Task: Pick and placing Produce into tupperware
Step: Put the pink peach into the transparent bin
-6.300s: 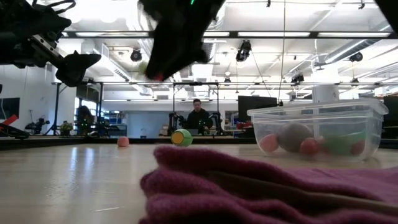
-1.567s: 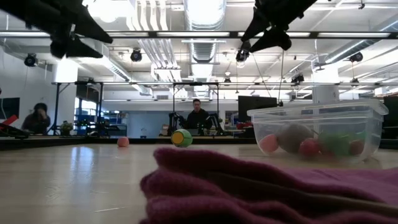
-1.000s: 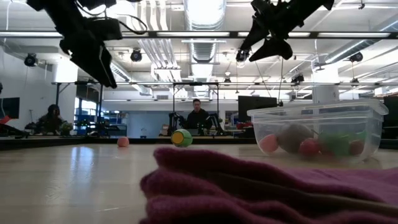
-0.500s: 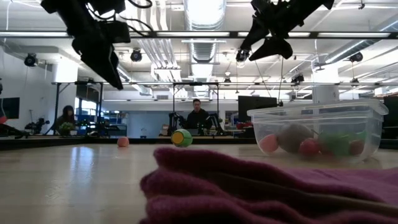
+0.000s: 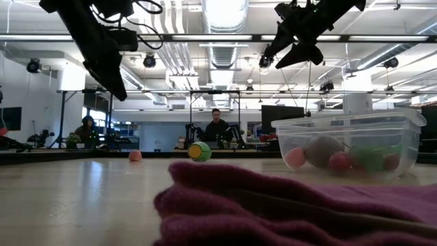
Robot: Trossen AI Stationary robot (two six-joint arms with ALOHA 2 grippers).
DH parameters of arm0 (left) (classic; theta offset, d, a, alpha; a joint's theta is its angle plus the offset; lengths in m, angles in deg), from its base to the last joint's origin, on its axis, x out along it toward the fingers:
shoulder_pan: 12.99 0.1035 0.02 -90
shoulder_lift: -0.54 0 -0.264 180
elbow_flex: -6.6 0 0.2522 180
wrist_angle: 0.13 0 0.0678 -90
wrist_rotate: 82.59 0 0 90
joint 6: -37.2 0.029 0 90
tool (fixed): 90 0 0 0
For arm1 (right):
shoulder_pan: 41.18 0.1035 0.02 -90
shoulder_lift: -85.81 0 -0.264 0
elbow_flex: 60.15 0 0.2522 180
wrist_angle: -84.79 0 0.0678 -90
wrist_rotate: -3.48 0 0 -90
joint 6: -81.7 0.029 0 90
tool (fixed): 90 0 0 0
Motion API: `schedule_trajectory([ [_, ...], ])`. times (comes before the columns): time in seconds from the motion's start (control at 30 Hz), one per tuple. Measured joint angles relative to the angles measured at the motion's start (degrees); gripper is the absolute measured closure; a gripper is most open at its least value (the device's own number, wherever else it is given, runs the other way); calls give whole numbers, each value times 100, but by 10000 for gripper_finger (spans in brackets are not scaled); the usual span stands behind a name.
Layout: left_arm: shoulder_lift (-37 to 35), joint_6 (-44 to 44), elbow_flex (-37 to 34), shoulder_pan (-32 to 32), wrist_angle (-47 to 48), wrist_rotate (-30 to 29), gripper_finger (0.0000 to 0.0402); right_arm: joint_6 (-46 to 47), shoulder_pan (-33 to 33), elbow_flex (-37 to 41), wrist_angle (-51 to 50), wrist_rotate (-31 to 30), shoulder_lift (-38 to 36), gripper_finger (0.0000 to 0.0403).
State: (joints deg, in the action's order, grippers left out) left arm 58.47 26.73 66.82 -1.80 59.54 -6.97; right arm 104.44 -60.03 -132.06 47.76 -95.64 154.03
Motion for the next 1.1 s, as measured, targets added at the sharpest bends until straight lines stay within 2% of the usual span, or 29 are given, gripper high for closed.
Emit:
schedule_trajectory([
  [0.13,27,-95,-11,52,104,-92,35,0,-9,0,-2,0,0,170],
  [0.3,0,234,59,55,77,-383,35,7,-33,0,-2,0,0,170],
  [0.47,0,247,67,54,83,-409,35,9,-33,0,-2,-2,0,170],
  [0.6,17,17,-43,162,96,105,35,7,-33,0,-2,-2,0,170],
  [0.87,71,-999,-175,218,158,419,35,7,-33,0,-4,-2,0,170],
  [1.0,121,-877,-145,257,215,638,41,17,-33,0,-8,1,0,170],
  [1.1,129,-675,-122,501,204,1032,53,20,-31,0,-15,5,0,170],
])
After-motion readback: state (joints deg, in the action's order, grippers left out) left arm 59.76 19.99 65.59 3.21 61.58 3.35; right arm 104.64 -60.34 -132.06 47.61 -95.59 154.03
